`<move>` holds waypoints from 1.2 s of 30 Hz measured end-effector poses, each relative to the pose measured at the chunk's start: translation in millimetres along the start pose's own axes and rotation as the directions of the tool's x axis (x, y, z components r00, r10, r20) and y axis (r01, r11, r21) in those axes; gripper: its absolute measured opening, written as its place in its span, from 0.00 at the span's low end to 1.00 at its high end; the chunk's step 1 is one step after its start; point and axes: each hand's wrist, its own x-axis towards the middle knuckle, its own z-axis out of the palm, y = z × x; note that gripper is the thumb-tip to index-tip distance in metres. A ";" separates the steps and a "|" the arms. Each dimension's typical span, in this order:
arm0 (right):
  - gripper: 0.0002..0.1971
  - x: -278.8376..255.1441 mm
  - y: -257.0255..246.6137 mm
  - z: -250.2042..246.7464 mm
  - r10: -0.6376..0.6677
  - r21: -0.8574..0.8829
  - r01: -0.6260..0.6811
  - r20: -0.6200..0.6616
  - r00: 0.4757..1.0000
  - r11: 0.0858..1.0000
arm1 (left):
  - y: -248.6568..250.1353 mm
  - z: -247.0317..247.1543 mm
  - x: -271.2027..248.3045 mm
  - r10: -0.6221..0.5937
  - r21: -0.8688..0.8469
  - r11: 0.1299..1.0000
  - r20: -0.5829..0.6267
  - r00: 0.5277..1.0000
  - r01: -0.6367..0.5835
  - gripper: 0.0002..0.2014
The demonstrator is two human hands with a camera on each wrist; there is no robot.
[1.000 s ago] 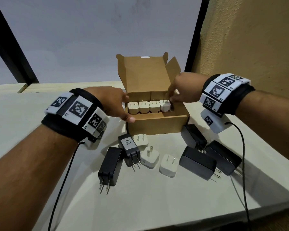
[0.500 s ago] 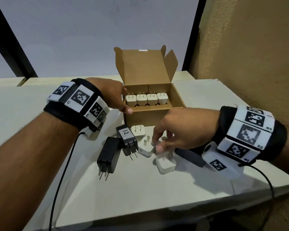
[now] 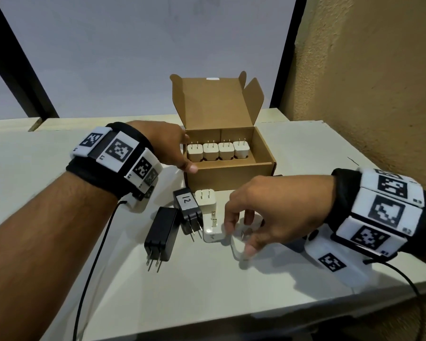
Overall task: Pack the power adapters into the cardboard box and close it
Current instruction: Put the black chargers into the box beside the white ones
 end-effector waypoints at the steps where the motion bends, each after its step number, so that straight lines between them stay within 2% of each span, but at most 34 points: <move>1: 0.21 0.4 -1.0 0.9 0.002 0.005 -0.002 0.028 1.000 1.000 | -0.8 0.5 0.1 0.000 -0.008 1.000 -0.002 1.000 0.000 0.43; 8: 0.23 7.4 -3.3 10.3 0.039 -0.049 -0.038 0.020 0.999 0.998 | -1.6 1.2 0.4 0.005 -0.001 1.000 -0.012 1.000 -0.005 0.43; 12: 0.32 -0.9 2.7 3.1 0.141 -0.112 -0.138 0.019 0.990 0.984 | -0.8 0.2 -1.5 0.005 -0.003 1.000 -0.002 1.000 -0.005 0.44; 15: 0.33 -15.7 13.8 -1.7 0.227 -0.197 -0.220 0.016 0.974 0.956 | -0.7 0.3 -2.1 0.001 -0.015 1.000 0.004 1.000 -0.001 0.44; 17: 0.33 -22.5 18.7 -0.2 0.278 -0.218 -0.265 0.032 0.960 0.939 | -0.7 0.3 -1.5 0.000 -0.017 1.000 0.003 1.000 0.000 0.44; 20: 0.26 -23.5 21.2 6.1 0.303 -0.199 -0.292 0.026 0.953 0.936 | 1.2 -1.1 -2.5 0.000 -0.015 1.000 0.005 1.000 0.000 0.43; 22: 0.23 -21.8 21.5 6.4 0.297 -0.176 -0.294 -0.013 0.955 0.939 | 2.7 -1.6 -3.8 0.001 -0.005 1.000 0.007 1.000 -0.001 0.43; 25: 0.27 -23.4 21.4 -3.9 0.291 -0.099 -0.295 -0.054 0.955 0.950 | 1.6 -1.1 -2.9 0.002 -0.011 1.000 0.012 1.000 -0.001 0.44; 27: 0.27 -27.7 21.0 -15.8 0.259 -0.015 -0.263 -0.128 0.957 0.965 | -1.3 1.0 -0.8 0.002 -0.025 1.000 0.011 1.000 -0.002 0.45; 30: 0.19 -33.2 23.2 -34.9 0.172 0.046 -0.166 -0.271 0.947 0.985 | -5.8 3.9 4.0 -0.001 -0.053 0.999 -0.003 1.000 0.001 0.47; 33: 0.18 -32.4 27.3 -48.7 0.154 0.154 -0.102 -0.378 0.913 0.983 | -7.8 5.7 7.4 -0.004 -0.070 0.998 -0.013 1.000 0.003 0.47; 36: 0.20 -24.4 38.1 -54.0 0.205 0.283 -0.065 -0.497 0.843 0.957 | -9.6 6.6 8.7 -0.005 -0.085 0.996 -0.015 1.000 0.004 0.47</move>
